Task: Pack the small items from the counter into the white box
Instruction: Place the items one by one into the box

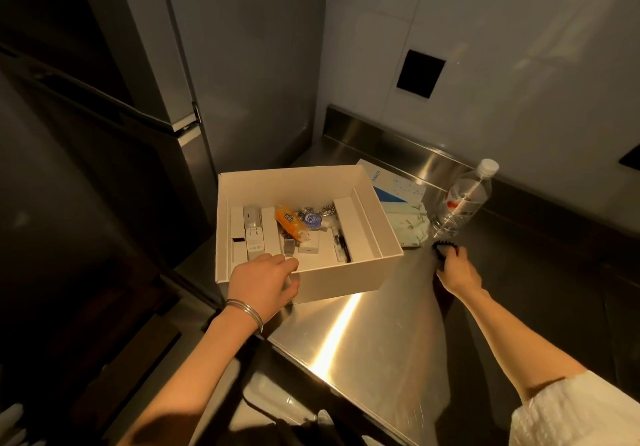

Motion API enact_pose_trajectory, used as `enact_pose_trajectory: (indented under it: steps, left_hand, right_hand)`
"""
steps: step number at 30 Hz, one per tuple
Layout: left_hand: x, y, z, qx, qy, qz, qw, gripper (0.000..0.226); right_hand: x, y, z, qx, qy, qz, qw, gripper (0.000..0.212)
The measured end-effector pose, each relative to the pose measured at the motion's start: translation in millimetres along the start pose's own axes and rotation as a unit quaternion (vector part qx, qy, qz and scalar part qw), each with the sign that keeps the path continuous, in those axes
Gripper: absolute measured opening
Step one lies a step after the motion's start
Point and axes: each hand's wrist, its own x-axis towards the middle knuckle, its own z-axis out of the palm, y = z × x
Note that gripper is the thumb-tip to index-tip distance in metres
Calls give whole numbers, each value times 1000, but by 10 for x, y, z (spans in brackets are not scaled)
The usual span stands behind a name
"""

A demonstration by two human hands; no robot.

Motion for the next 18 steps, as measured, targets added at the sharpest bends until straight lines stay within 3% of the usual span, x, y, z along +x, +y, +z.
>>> enact_pose_trajectory:
  steps: [8, 11, 13, 15, 18]
  left_hand:
    - [17, 12, -4, 3, -4, 6, 1000, 21]
    - [3, -2, 6, 4, -2, 9, 1000, 22]
    - [2, -7, 15, 7, 5, 10, 1000, 22]
    - [6, -6, 18, 8, 7, 9, 1000, 22]
    - [7, -2, 22, 5, 3, 7, 1000, 21]
  right_hand:
    - [34, -75, -82, -5, -47, 34, 998, 30]
    - [-34, -244, -257, 150, -28, -35, 988, 13]
    - [-150, -482, -526, 259, 52, -98, 959, 10]
    - [-321, -804, -836, 296, 123, -186, 929, 7]
    - [-448, -1271, -1094, 307, 117, -286, 900, 4]
